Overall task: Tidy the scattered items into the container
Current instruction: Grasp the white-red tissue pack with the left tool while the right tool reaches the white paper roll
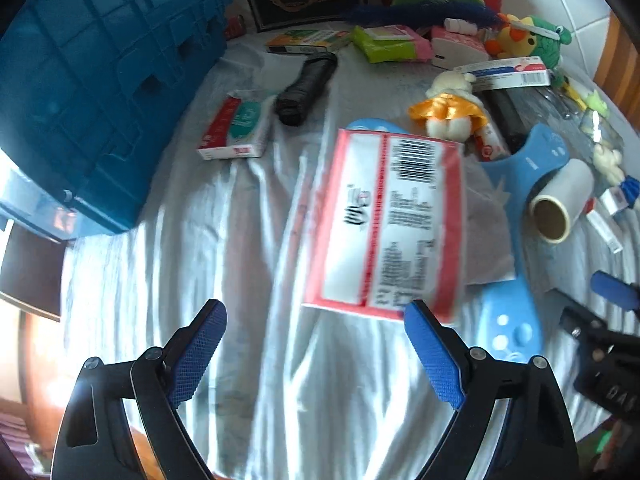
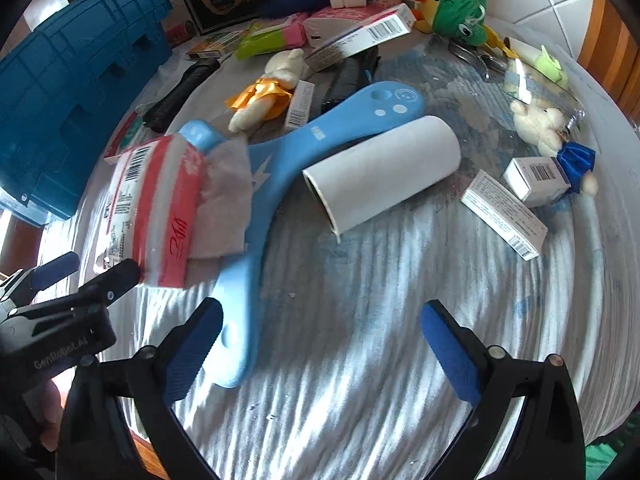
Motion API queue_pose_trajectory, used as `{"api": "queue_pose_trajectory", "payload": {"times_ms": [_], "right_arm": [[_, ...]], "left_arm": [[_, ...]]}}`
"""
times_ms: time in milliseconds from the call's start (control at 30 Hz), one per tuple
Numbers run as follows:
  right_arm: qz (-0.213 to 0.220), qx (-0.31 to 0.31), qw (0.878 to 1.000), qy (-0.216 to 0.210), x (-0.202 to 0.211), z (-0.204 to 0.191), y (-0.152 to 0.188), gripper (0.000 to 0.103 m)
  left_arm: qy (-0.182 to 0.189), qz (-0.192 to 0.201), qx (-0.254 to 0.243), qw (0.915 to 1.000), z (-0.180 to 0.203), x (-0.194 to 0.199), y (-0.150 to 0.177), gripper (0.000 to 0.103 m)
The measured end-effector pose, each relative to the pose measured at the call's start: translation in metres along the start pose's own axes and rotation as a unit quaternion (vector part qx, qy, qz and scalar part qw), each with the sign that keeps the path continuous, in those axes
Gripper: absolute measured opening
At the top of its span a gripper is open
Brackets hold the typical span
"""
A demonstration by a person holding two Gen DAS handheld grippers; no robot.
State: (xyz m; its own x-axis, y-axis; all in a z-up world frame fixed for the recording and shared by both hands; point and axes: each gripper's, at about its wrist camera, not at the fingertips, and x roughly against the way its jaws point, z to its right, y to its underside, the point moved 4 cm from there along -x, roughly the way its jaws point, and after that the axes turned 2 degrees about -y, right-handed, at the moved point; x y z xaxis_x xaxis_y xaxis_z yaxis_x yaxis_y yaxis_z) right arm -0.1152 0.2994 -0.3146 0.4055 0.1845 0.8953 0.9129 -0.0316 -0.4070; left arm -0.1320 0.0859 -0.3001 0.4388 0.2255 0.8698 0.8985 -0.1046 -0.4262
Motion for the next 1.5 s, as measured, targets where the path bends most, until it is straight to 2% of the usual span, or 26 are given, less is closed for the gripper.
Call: {"api": "queue_pose_trajectory", "payload": {"times_ms": [33,67,100,200,333,533,667,700,733,867,1000,1200,1267,1333,1400,1500], "right_arm": [[0.001,0.004,1.0,-0.005,-0.001,-0.005,-0.001,0.079],[0.001,0.008,1.0,-0.012,-0.002,-0.011,-0.003,0.076],[-0.001,0.013,1.0,-0.017,-0.003,-0.017,-0.004,0.075],[-0.006,0.029,0.999,-0.025,-0.009,-0.037,-0.007,0.072],[-0.003,0.026,1.0,-0.017,-0.009,-0.046,-0.01,0.072],[0.007,-0.037,0.999,0.021,0.006,-0.012,-0.013,0.072],[0.016,-0.103,0.994,0.039,0.011,0.016,-0.013,0.072],[0.019,-0.118,0.992,0.044,0.012,0.022,-0.014,0.072],[0.021,-0.133,0.99,0.047,0.012,0.027,-0.016,0.072],[0.039,-0.181,0.981,0.048,0.013,0.04,-0.027,0.072],[0.047,-0.201,0.977,0.056,0.008,0.048,-0.045,0.072],[0.028,-0.222,0.973,0.049,-0.022,0.063,-0.066,0.072],[0.024,-0.218,0.975,0.042,-0.03,0.064,-0.068,0.072],[0.013,-0.187,0.981,0.05,-0.033,0.061,-0.072,0.072],[-0.003,-0.154,0.986,0.067,-0.032,0.059,-0.073,0.072],[-0.035,-0.115,0.988,0.093,-0.026,0.064,-0.069,0.072]], "left_arm": [[-0.022,0.002,-0.002,0.9997,-0.009,0.0,0.0,0.09],[-0.018,-0.001,0.005,0.9998,-0.017,0.0,-0.001,0.09],[-0.011,-0.005,0.013,0.9998,-0.026,0.0,-0.001,0.09],[0.04,0.006,0.031,0.9987,-0.033,0.015,-0.009,0.089],[0.069,0.023,-0.006,0.9973,-0.004,0.025,-0.031,0.091],[0.091,-0.016,-0.061,0.9939,0.043,-0.004,-0.043,0.091],[0.122,-0.048,-0.086,0.9876,0.06,-0.031,-0.048,0.096],[0.117,-0.048,-0.092,0.9878,0.062,-0.037,-0.05,0.094],[0.121,-0.045,-0.094,0.9871,0.062,-0.039,-0.052,0.086],[0.126,-0.011,-0.095,0.9874,0.059,-0.037,-0.073,0.084],[0.124,0.028,-0.105,0.9862,0.062,-0.026,-0.102,0.084],[0.129,0.018,-0.124,0.9837,0.093,-0.034,-0.104,0.084],[0.13,0.015,-0.13,0.9827,0.104,-0.036,-0.104,0.084],[0.131,0.014,-0.139,0.9815,0.113,-0.036,-0.101,0.083],[0.13,0.015,-0.15,0.98,0.12,-0.031,-0.095,0.083],[0.15,0.003,-0.15,0.9772,0.126,-0.027,-0.086,0.083]]}}
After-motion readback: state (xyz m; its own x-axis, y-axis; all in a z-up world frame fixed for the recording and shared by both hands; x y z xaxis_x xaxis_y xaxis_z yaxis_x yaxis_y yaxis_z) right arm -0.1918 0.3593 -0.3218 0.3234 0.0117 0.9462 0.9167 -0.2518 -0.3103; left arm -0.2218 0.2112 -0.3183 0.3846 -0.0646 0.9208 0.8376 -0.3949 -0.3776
